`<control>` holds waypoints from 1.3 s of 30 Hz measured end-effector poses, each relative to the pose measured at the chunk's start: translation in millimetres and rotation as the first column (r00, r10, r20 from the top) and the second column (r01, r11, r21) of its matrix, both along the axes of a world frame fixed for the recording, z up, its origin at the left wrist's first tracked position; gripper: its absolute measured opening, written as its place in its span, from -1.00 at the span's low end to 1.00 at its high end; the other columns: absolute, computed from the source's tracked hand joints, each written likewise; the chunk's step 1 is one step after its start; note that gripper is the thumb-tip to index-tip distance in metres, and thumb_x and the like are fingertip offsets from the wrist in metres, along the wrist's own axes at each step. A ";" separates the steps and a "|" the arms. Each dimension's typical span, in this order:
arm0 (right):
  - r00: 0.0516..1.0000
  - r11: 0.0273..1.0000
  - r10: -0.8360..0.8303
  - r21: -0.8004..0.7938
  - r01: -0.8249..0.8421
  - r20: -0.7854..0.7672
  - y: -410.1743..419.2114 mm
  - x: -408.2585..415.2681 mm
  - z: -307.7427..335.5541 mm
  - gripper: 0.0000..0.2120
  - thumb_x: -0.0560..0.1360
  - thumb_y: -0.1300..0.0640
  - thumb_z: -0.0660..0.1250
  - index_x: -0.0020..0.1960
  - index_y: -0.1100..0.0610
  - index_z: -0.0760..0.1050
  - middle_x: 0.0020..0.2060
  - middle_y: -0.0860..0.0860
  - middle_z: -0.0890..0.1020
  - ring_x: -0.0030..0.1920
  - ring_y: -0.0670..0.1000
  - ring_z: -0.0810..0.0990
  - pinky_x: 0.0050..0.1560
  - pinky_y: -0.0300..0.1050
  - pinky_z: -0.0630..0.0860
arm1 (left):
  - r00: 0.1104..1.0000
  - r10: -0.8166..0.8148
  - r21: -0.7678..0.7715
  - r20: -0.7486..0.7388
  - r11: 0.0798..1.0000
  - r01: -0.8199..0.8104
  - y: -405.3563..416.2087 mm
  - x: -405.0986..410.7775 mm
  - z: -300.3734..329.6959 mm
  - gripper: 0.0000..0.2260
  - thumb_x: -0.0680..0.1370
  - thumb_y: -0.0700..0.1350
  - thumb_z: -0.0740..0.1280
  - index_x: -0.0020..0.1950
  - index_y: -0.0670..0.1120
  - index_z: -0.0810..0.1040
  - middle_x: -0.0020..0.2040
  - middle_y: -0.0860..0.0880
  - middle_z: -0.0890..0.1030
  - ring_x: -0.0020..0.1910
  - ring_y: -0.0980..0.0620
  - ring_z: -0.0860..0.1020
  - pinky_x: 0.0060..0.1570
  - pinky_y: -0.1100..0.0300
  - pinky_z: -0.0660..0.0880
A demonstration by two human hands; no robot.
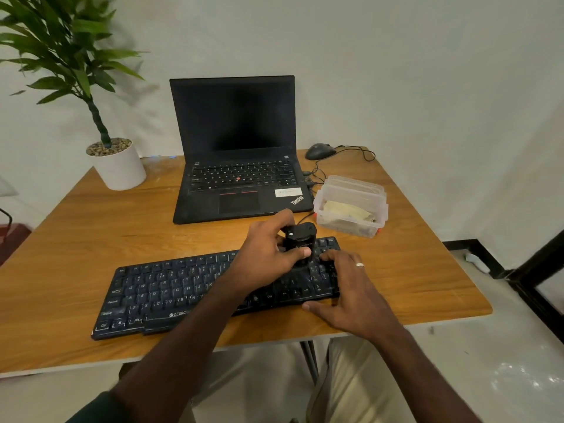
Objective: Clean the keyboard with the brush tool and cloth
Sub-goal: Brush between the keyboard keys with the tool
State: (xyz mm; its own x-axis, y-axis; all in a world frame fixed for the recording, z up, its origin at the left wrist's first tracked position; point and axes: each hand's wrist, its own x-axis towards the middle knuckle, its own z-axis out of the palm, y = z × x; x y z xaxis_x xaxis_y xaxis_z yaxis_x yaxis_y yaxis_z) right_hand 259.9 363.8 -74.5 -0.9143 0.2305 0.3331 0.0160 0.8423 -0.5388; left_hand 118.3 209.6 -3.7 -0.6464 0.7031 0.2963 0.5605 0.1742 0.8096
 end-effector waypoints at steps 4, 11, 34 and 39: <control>1.000 1.000 0.005 0.016 -0.005 -0.003 0.1 -0.9 0.4 -0.20 0.28 -0.33 0.51 0.34 0.00 0.29 0.25 -0.09 0.38 0.31 -0.05 0.29 0.18 -0.05 0.46 | 0.995 -0.014 -0.001 0.096 1.000 0.014 -3.3 -0.4 -5.6 -0.71 0.43 -0.22 0.55 -0.09 -0.05 0.43 0.00 -0.05 0.56 -0.01 -0.05 0.67 -0.19 -0.03 0.68; 1.000 1.000 0.012 0.020 -0.012 0.004 0.7 -0.4 -0.7 -0.25 0.29 -0.34 0.48 0.30 -0.03 0.29 0.28 -0.08 0.38 0.33 -0.03 0.29 0.22 -0.01 0.46 | 0.998 0.056 0.092 0.043 0.994 -0.059 -26.3 -1.0 -0.4 -0.72 0.42 -0.26 0.55 -0.06 -0.15 0.45 -0.06 0.01 0.59 -0.03 0.05 0.67 -0.12 0.16 0.67; 0.999 0.993 -0.044 -0.115 0.040 -0.030 11.2 3.8 1.1 -0.23 0.19 -0.36 0.53 0.26 -0.10 0.34 0.30 -0.13 0.34 0.33 -0.04 0.33 0.24 -0.09 0.41 | 0.950 -0.014 0.190 0.313 0.981 -0.048 -29.0 12.4 -9.6 -0.75 0.48 -0.41 0.44 0.01 -0.35 0.38 -0.13 -0.16 0.59 -0.34 0.12 0.68 -0.38 0.31 0.57; 0.991 0.984 -0.055 -0.173 0.034 -0.121 27.0 21.1 -3.2 -0.43 0.27 -0.26 0.57 0.17 -0.01 0.57 0.22 -0.15 0.49 0.26 -0.11 0.49 0.17 -0.25 0.52 | 0.941 -0.040 0.214 0.336 0.976 -0.035 -22.7 3.4 -7.0 -0.74 0.47 -0.41 0.44 0.04 -0.33 0.40 -0.03 -0.18 0.58 -0.35 0.12 0.67 -0.38 0.31 0.58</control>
State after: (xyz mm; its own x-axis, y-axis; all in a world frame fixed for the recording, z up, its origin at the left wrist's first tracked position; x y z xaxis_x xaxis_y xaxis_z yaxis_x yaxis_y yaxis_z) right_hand 281.0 390.8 -77.7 -0.8555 0.3332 0.3963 -0.0249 0.7380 -0.6743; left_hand 121.7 186.9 -10.6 -0.7325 0.6491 0.2053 0.2491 -0.0251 0.9682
